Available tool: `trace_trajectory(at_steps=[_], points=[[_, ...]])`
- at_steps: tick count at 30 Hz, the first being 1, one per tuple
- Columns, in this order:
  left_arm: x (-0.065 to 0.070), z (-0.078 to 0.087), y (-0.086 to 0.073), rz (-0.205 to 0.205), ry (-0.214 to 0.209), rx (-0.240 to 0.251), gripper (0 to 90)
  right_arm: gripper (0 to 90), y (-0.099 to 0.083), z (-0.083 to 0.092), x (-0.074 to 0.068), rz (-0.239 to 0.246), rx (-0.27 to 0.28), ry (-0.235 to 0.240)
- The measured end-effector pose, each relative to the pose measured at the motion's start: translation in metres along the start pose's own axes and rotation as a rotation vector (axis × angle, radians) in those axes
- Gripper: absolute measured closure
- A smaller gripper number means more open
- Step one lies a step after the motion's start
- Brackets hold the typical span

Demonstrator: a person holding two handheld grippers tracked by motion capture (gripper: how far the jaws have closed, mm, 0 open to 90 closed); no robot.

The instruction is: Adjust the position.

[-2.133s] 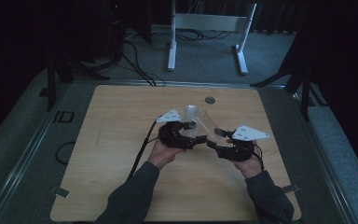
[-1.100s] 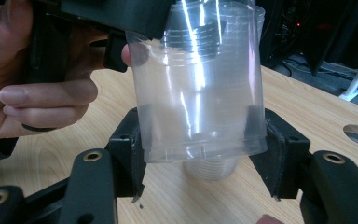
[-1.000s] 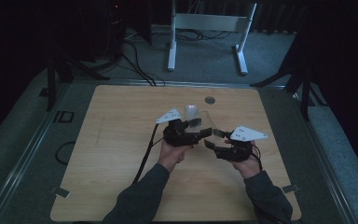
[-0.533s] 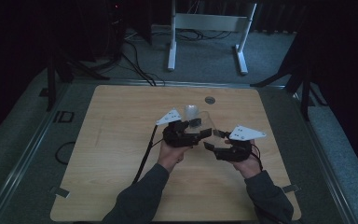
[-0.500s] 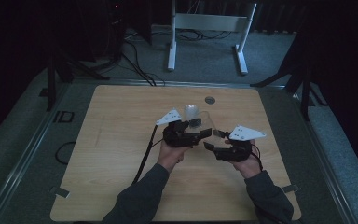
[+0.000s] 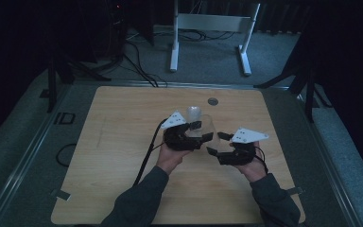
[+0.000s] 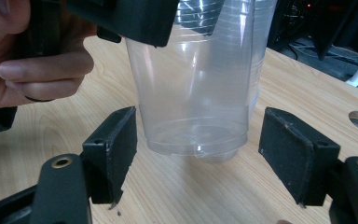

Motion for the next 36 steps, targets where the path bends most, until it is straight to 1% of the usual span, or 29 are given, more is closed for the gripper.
trace_trajectory(at_steps=[2,3,5,6,7,8,9,10,11,14,16,17,19,22,23,24,25,27,28,31,33,34,35,36], points=[[0.001,0.000,-0.001,-0.012,0.015,-0.012,29.5,27.4,0.000,0.000,-0.001,0.000,-0.002,0.004],[0.001,0.000,-0.001,-0.012,0.015,-0.012,29.5,27.4,0.000,0.000,-0.001,0.000,-0.002,0.004],[0.001,0.000,-0.002,-0.030,0.026,-0.028,29.5,27.6,0.000,-0.002,-0.001,-0.001,-0.008,0.005],[0.001,0.000,-0.002,-0.030,0.026,-0.028,29.4,27.6,0.000,-0.002,-0.001,-0.001,-0.008,0.005],[0.003,0.000,-0.003,-0.050,0.036,-0.046,29.4,27.9,0.000,-0.002,-0.002,0.001,-0.010,0.005],[0.004,-0.001,-0.003,-0.059,0.039,-0.053,29.5,28.0,-0.001,-0.003,-0.002,-0.003,-0.014,0.010],[0.005,-0.001,-0.004,-0.069,0.045,-0.061,29.5,28.1,-0.001,-0.004,-0.003,0.000,-0.019,0.011],[0.007,-0.002,-0.004,-0.087,0.049,-0.074,29.4,28.2,-0.002,-0.006,-0.003,0.003,-0.023,0.014],[0.007,-0.002,-0.005,-0.095,0.051,-0.079,29.4,29.1,-0.003,-0.008,-0.004,0.005,-0.033,0.013],[0.009,-0.003,-0.005,-0.101,0.046,-0.086,29.2,32.2,-0.003,-0.010,-0.005,0.013,-0.039,0.010],[0.009,-0.003,-0.005,-0.101,0.046,-0.086,29.0,32.2,-0.003,-0.011,-0.006,0.012,-0.038,0.010],[0.011,-0.003,-0.005,-0.108,0.049,-0.084,28.4,37.4,-0.003,-0.011,-0.007,0.015,-0.038,0.015],[0.011,-0.003,-0.004,-0.104,0.042,-0.078,27.7,39.6,-0.003,-0.011,-0.007,0.021,-0.033,0.013],[0.011,-0.003,-0.004,-0.098,0.039,-0.075,26.3,40.3,-0.002,-0.010,-0.007,0.015,-0.027,0.011],[0.011,-0.003,-0.002,-0.078,0.025,-0.058,24.8,41.0,-0.002,-0.009,-0.006,0.015,-0.020,0.009],[0.011,-0.003,-0.002,-0.078,0.025,-0.058,23.9,41.1,-0.001,-0.009,-0.006,0.013,-0.017,0.007],[0.012,-0.003,-0.001,-0.068,0.017,-0.041,23.7,41.2,-0.001,-0.009,-0.006,0.009,-0.013,0.008],[0.012,-0.003,-0.001,-0.064,0.016,-0.034,22.6,41.2,-0.001,-0.009,-0.006,0.004,-0.007,0.008],[0.013,-0.004,0.000,-0.057,0.013,-0.020,22.6,41.2,-0.001,-0.009,-0.006,-0.004,0.002,0.007],[0.013,-0.004,0.001,-0.044,0.018,0.006,22.3,41.3,-0.001,-0.009,-0.006,-0.020,0.017,0.011],[0.013,-0.003,0.002,-0.032,0.027,0.033,22.2,41.3,-0.001,-0.010,-0.007,-0.024,0.023,0.011],[0.013,-0.003,0.002,-0.032,0.027,0.033,22.2,41.3,-0.001,-0.011,-0.007,-0.029,0.028,0.014],[0.013,-0.003,0.004,-0.017,0.024,0.055,22.2,41.3,-0.001,-0.011,-0.007,-0.034,0.033,0.015],[0.013,-0.003,0.004,-0.010,0.027,0.066,22.2,41.4,-0.001,-0.011,-0.008,-0.041,0.039,0.016]])
Point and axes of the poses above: each handheld gripper's, and its own axes: z roughly backward along the jaws, y roughly out of its top, x roughly to its right, the point moved 6 cm from there along -z, roughly forward along the jaws, and after that the axes turned 3 degrees about z, right-handed, at the moved point
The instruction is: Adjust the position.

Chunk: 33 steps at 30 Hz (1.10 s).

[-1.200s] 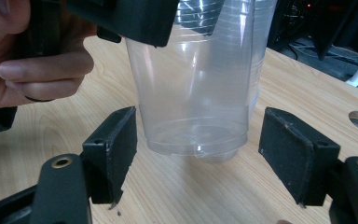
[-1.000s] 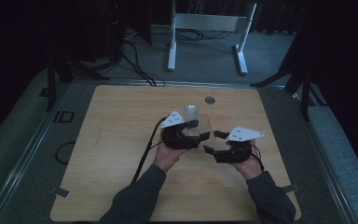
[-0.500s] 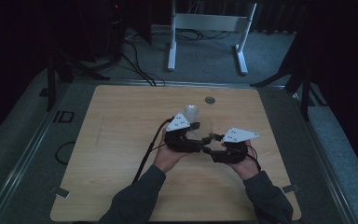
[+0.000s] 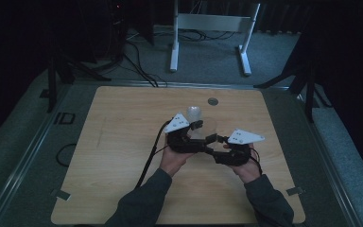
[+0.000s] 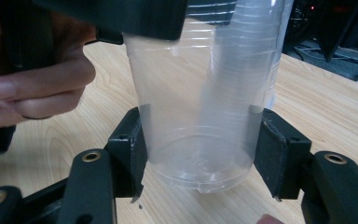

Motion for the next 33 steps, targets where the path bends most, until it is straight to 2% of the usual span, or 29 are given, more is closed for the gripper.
trace_trajectory(at_steps=[8,18,26,30,33], points=[[0.0008,0.0007,0.0024,0.014,-0.006,0.030,23.4,41.4,-0.0005,-0.0028,-0.0015,-0.026,0.025,0.008],[0.0006,0.0011,0.0016,-0.004,0.000,0.019,26.6,40.4,-0.0002,-0.0031,-0.0012,-0.012,0.010,0.003],[0.0005,0.0009,-0.0005,-0.041,0.027,-0.008,27.1,29.8,-0.0009,-0.0035,-0.0010,0.007,-0.025,-0.002],[-0.0004,0.0015,-0.0005,-0.049,0.039,-0.015,27.3,27.9,-0.0003,-0.0016,0.0000,0.004,-0.030,-0.001],[-0.0008,0.0026,-0.0009,-0.070,0.056,-0.027,27.3,25.7,-0.0004,0.0005,0.0010,0.008,-0.038,0.001]])
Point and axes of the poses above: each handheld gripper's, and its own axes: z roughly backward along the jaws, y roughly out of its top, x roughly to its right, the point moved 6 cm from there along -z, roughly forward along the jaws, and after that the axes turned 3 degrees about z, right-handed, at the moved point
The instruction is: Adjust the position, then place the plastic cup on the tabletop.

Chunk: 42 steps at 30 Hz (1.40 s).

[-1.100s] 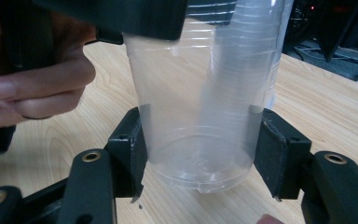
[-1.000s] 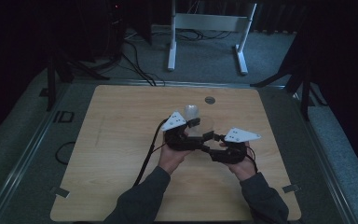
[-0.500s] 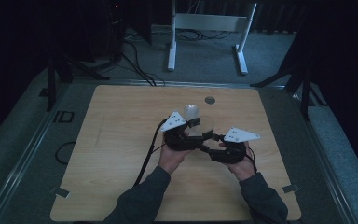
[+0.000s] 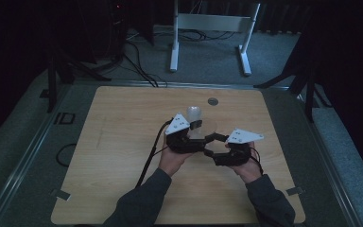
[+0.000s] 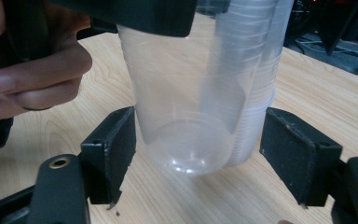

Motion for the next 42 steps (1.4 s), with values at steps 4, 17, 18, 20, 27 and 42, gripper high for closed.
trace_trajectory(at_steps=[4,17,18,20,27,42], points=[[0.000,0.001,0.000,-0.024,0.014,-0.008,27.3,24.4,-0.001,0.002,0.001,-0.004,-0.005,-0.001],[0.000,0.006,-0.003,-0.073,0.049,-0.026,27.4,23.0,-0.007,0.010,0.006,-0.014,-0.017,-0.006],[0.000,0.006,-0.003,-0.073,0.053,-0.026,27.4,23.0,-0.008,0.011,0.006,-0.015,-0.016,-0.008],[-0.001,0.007,-0.003,-0.073,0.055,-0.025,27.3,23.0,-0.008,0.012,0.007,-0.017,-0.014,-0.011],[-0.004,0.011,-0.004,-0.078,0.066,-0.026,27.4,23.0,-0.010,0.013,0.009,-0.028,-0.013,-0.018],[-0.008,0.020,-0.006,-0.081,0.083,-0.018,27.4,23.0,-0.012,0.013,0.012,-0.042,-0.012,-0.026]])
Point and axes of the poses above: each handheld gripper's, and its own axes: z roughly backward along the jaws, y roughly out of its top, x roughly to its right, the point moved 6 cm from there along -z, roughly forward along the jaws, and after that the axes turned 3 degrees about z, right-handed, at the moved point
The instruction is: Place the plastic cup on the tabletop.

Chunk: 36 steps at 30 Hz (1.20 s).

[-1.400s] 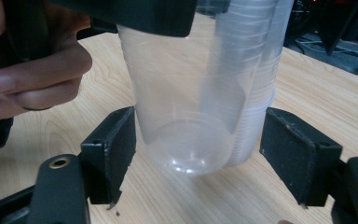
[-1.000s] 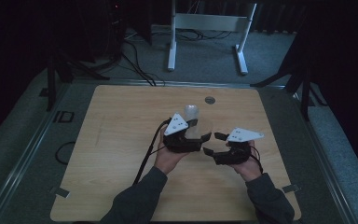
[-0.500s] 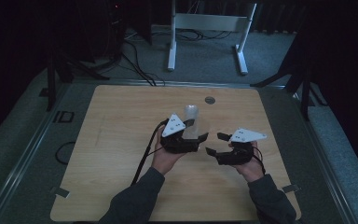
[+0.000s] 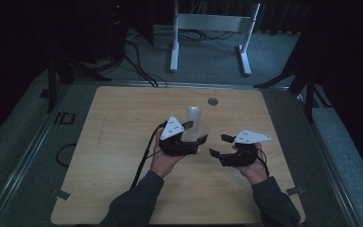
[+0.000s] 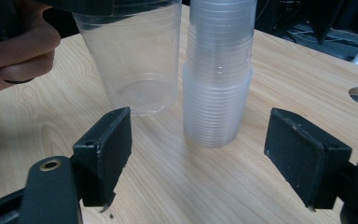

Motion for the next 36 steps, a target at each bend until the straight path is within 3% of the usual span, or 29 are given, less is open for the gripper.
trace_trajectory(at_steps=[36], points=[[-0.014,0.013,-0.009,-0.008,0.055,-0.002,27.4,23.0,0.001,-0.001,0.002,-0.012,0.005,-0.007]])
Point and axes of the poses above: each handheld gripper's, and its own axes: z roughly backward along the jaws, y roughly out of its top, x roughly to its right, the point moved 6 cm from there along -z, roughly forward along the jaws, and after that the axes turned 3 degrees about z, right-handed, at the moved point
